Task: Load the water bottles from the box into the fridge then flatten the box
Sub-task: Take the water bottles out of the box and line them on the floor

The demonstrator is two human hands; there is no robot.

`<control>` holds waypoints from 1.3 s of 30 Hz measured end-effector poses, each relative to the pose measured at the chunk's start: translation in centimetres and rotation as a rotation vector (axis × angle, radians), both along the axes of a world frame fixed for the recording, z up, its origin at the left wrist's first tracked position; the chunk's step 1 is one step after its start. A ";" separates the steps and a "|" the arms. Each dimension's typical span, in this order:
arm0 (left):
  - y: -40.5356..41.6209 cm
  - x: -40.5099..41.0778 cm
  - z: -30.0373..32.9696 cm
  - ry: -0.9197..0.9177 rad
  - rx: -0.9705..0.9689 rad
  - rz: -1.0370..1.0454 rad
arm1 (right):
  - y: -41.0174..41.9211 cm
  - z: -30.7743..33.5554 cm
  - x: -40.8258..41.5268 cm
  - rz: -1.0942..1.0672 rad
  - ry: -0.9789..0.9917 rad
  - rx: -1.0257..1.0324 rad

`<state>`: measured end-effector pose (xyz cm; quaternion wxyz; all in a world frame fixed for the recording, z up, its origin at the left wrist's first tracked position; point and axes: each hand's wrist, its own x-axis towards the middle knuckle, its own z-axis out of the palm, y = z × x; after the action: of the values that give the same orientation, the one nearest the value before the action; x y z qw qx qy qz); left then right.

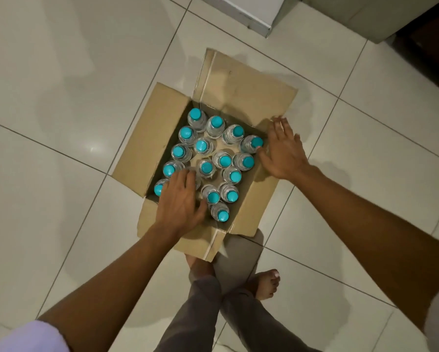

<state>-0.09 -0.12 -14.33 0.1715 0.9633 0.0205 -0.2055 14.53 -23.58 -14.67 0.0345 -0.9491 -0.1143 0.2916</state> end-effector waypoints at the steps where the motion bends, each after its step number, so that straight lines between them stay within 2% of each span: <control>1: 0.0 0.8 -0.2 0.013 0.004 -0.031 | 0.0 -0.6 1.0 -0.002 0.049 -0.008; 4: -0.2 2.6 -1.2 0.065 0.001 -0.092 | 0.1 -2.3 2.8 -0.039 0.191 -0.010; 7: -0.8 3.6 -2.0 0.076 -0.006 -0.137 | 0.4 -4.0 3.0 -0.150 0.266 0.078; 12: -2.0 3.5 -2.7 0.069 0.008 -0.189 | 0.4 -4.5 2.2 -0.233 0.246 0.147; 21: -3.5 4.4 1.1 0.064 0.004 -0.233 | -1.9 0.5 1.0 -0.164 0.050 0.279; 26: -5.1 6.3 2.9 0.012 -0.011 -0.219 | -3.7 1.8 0.8 -0.052 0.038 0.307; 31: -6.4 7.9 0.2 -0.086 0.016 -0.168 | -5.0 0.2 2.2 0.131 -0.085 0.382; 35: -6.4 10.6 -3.3 -0.196 -0.008 -0.092 | -4.6 -2.2 3.9 0.356 -0.128 0.338; 39: -5.7 13.9 -5.9 -0.266 0.005 -0.233 | -3.5 -3.8 5.2 0.643 -0.177 0.317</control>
<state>13.79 -5.83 -20.24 0.1454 0.9783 -0.1134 -0.0945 19.73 -27.12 -18.50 0.0777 -0.8691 -0.4529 0.1829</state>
